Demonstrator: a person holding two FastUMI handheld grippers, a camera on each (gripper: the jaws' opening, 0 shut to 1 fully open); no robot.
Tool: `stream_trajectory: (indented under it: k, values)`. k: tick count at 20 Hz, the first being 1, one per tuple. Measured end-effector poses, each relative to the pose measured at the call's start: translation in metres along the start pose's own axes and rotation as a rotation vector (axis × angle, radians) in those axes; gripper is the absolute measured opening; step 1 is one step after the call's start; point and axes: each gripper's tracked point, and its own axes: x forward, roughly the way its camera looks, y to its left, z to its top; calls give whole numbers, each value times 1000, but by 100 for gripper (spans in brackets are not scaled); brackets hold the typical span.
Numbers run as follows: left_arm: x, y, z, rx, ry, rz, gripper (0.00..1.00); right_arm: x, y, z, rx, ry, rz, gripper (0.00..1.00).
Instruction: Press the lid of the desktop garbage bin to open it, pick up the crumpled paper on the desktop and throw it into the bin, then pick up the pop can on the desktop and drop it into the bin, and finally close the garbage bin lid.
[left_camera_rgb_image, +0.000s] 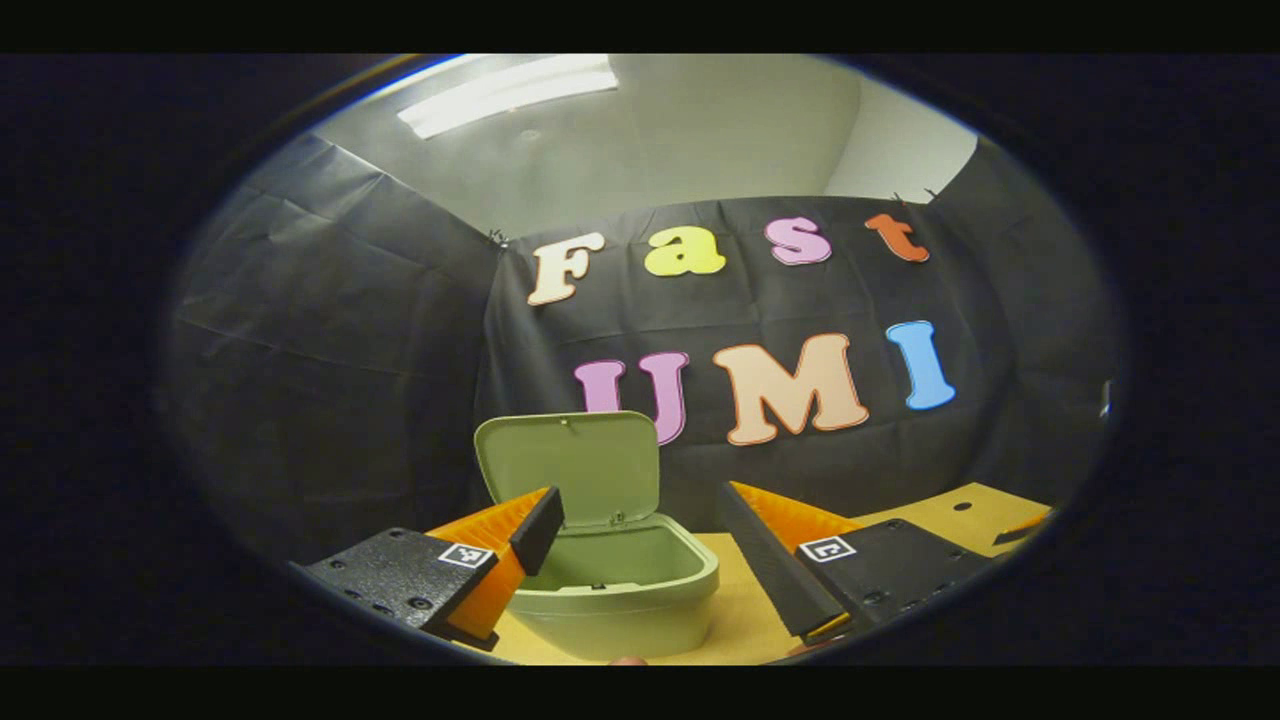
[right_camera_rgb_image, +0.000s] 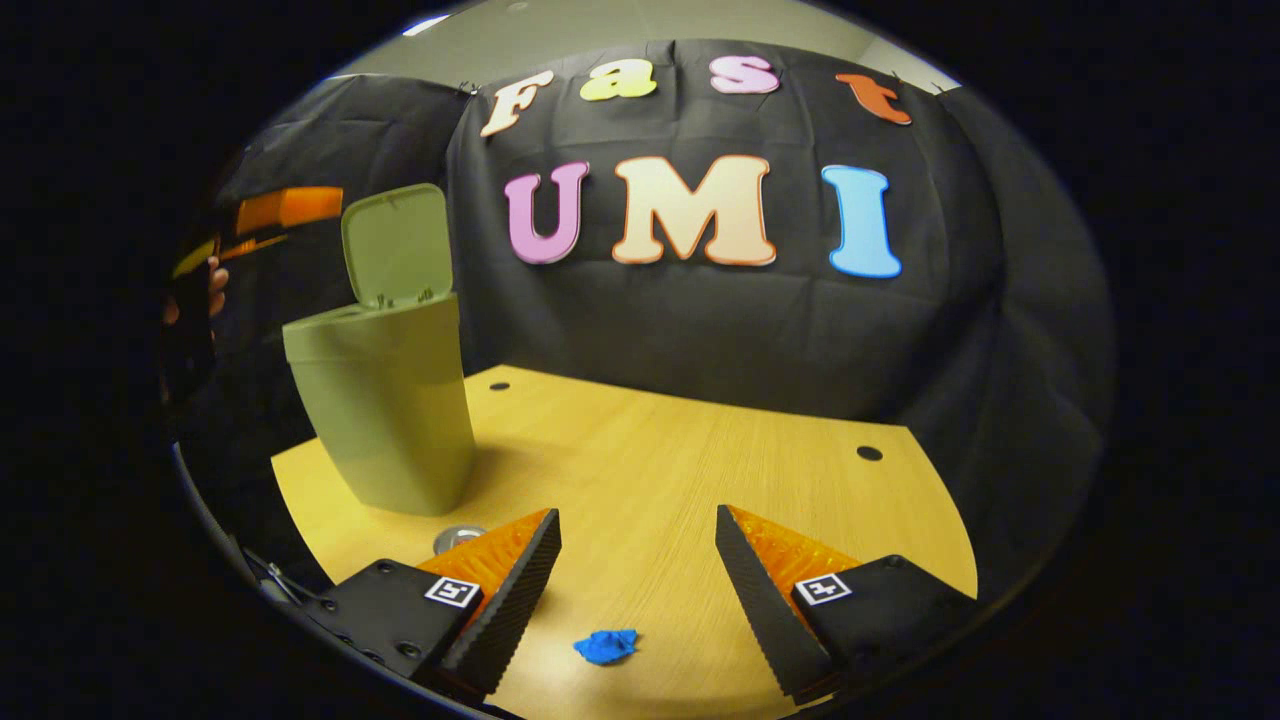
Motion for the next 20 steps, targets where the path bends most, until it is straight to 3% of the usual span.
stream_trajectory:
  k: [1,4,12,15,16,17,19,20]
  values:
    - [-3,1,3,6,-4,7,99,7,-1,-18,-13,35,0,100]
    - [-13,8,13,39,-19,24,94,25,4,-64,-19,157,17,100]
    - [-37,37,29,86,-30,98,99,50,22,-131,3,355,79,93]
    - [-43,44,28,90,-20,116,94,48,31,-153,22,435,105,72]
    - [-44,45,26,83,-13,122,99,54,33,-148,30,392,105,51]
    - [-46,46,23,72,-4,127,94,50,37,-146,33,403,120,37]
    - [-49,46,18,46,12,132,94,53,24,-135,35,385,72,9]
    - [-50,45,15,38,18,133,94,52,27,-130,61,390,79,8]
